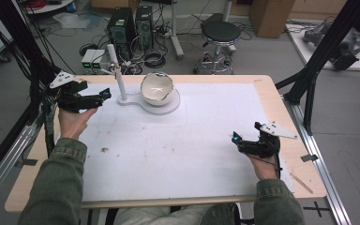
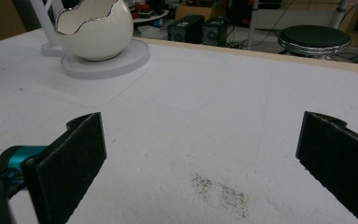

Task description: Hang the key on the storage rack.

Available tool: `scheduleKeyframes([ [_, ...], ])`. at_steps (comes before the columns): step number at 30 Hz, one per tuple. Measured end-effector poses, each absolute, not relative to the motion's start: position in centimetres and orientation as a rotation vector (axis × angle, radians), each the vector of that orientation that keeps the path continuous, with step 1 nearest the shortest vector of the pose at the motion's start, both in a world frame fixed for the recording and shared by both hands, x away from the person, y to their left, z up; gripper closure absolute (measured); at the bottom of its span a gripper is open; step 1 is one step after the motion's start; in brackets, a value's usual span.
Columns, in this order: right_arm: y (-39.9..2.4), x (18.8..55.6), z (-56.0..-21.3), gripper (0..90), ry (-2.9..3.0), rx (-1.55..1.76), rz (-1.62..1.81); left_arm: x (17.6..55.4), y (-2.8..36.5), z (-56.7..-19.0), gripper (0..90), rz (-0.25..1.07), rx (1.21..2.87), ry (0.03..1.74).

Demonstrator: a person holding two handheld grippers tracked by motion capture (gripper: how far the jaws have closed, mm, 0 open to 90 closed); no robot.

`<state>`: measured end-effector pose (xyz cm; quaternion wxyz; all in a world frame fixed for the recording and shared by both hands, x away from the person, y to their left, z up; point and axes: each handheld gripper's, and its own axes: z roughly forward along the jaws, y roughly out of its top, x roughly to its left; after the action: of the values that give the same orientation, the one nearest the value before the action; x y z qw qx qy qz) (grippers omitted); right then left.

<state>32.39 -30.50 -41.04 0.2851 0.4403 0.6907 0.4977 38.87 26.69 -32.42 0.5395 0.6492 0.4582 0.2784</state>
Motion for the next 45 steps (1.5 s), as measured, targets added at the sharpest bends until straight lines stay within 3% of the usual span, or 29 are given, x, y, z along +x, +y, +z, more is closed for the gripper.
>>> scheduleKeyframes([
  [45,-30.8,32.5,-41.0,0.4,1.817,1.209,1.35,31.1,31.2,-38.8,1.6,0.717,1.464,1.209],
])
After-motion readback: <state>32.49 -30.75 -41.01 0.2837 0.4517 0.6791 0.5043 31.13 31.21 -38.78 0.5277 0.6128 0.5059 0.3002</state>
